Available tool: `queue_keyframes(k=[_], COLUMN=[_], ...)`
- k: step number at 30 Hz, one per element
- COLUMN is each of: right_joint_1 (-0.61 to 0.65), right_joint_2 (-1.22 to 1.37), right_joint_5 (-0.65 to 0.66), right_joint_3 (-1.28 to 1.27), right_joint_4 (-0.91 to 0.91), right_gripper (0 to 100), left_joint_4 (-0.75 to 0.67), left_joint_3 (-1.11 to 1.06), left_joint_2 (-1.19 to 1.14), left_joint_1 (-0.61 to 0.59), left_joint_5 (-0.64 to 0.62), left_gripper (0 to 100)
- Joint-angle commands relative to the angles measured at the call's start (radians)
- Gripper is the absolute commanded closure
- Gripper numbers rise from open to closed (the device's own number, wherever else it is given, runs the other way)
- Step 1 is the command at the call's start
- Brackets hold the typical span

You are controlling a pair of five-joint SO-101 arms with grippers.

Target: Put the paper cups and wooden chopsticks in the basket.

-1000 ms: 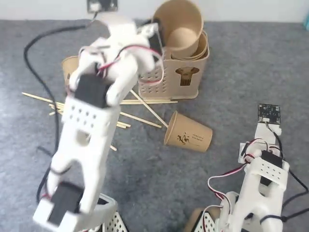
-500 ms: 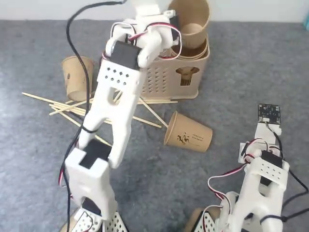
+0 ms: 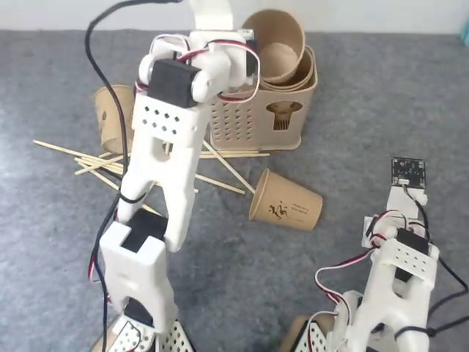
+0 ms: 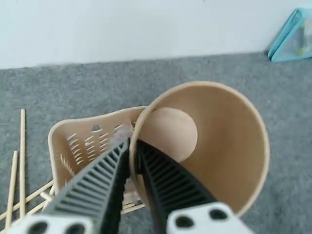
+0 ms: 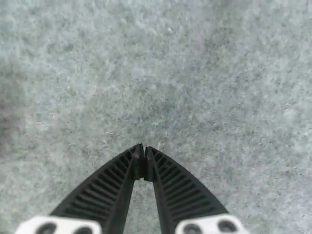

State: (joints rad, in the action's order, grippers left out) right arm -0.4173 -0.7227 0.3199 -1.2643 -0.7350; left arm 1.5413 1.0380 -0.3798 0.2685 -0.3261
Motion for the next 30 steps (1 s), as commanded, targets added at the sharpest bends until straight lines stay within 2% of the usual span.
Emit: queue_keyframes(k=[1, 6, 8, 18, 28, 30], right_joint_1=[0.008, 0.008, 0.008, 0.008, 0.008, 0.008], right_joint_2=[-0.031, -0.031, -0.031, -0.031, -0.031, -0.031], right_joint_5=[0.014, 0.014, 0.014, 0.014, 0.014, 0.015], right_joint_3=[0.005, 0.003, 0.003, 0.003, 0.003, 0.003], right_joint_4=[0.018, 0.018, 0.018, 0.018, 0.018, 0.018], right_gripper=[99.1, 99.1, 99.1, 99.1, 99.1, 99.1], left_joint_4=[0.023, 0.026, 0.028, 0.184, 0.034, 0.029], left_joint_3=[0.041, 0.019, 0.019, 0.205, 0.222, 0.223], left_joint_2=[0.006, 0.008, 0.015, 0.048, -0.049, -0.064], left_joint_1=[-0.005, -0.011, -0.011, -0.005, -0.003, -0.003], left_joint_5=[0.031, 0.011, -0.026, -0.028, -0.032, -0.032], left_gripper=[97, 81, 78, 78, 78, 81])
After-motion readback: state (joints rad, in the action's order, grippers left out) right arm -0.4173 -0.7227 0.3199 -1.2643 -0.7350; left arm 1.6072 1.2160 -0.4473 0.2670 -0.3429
